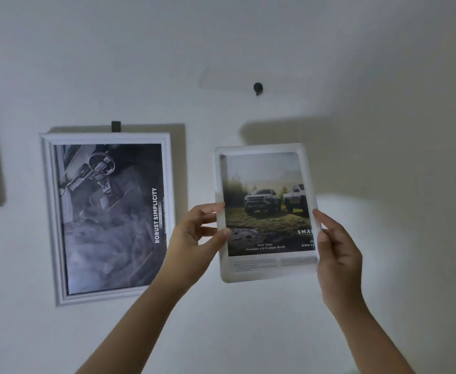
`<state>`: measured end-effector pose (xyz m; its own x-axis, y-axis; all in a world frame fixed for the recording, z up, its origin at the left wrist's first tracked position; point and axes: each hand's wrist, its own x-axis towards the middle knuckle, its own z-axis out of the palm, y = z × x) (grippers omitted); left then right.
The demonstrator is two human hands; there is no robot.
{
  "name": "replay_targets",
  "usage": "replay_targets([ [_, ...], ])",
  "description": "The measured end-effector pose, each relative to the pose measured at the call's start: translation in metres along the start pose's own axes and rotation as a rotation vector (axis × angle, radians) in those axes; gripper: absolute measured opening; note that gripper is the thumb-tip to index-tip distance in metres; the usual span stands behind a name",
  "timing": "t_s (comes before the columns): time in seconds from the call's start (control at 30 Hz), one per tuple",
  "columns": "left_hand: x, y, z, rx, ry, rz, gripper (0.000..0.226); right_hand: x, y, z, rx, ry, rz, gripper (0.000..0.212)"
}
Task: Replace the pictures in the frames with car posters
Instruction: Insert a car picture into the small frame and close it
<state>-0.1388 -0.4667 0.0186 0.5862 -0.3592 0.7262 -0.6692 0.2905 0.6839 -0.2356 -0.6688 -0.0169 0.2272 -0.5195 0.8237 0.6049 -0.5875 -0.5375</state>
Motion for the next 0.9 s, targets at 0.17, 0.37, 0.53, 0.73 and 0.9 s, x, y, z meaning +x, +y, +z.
replay_targets([
  [0.17, 0.049, 0.005, 0.017, 0.134, -0.015, 0.096, 0.045, 0.057, 0.022, 0.009, 0.103, 0.035, -0.002, 0.047],
  [0.37, 0.098, 0.013, 0.016, 0.227, 0.022, 0.164, 0.048, 0.105, 0.029, 0.034, 0.186, 0.049, -0.017, 0.049],
  [0.53, 0.124, 0.013, 0.01, 0.25, 0.063, 0.204, 0.047, 0.131, 0.036, 0.055, 0.21, 0.032, -0.041, 0.045],
  [0.73, 0.139, 0.006, 0.01, 0.237, 0.078, 0.211, 0.046, 0.149, 0.047, 0.066, 0.215, 0.021, -0.074, 0.047],
  [0.9, 0.134, -0.004, 0.015, 0.248, 0.044, 0.256, 0.044, 0.144, 0.058, 0.063, 0.208, 0.002, -0.069, 0.047],
])
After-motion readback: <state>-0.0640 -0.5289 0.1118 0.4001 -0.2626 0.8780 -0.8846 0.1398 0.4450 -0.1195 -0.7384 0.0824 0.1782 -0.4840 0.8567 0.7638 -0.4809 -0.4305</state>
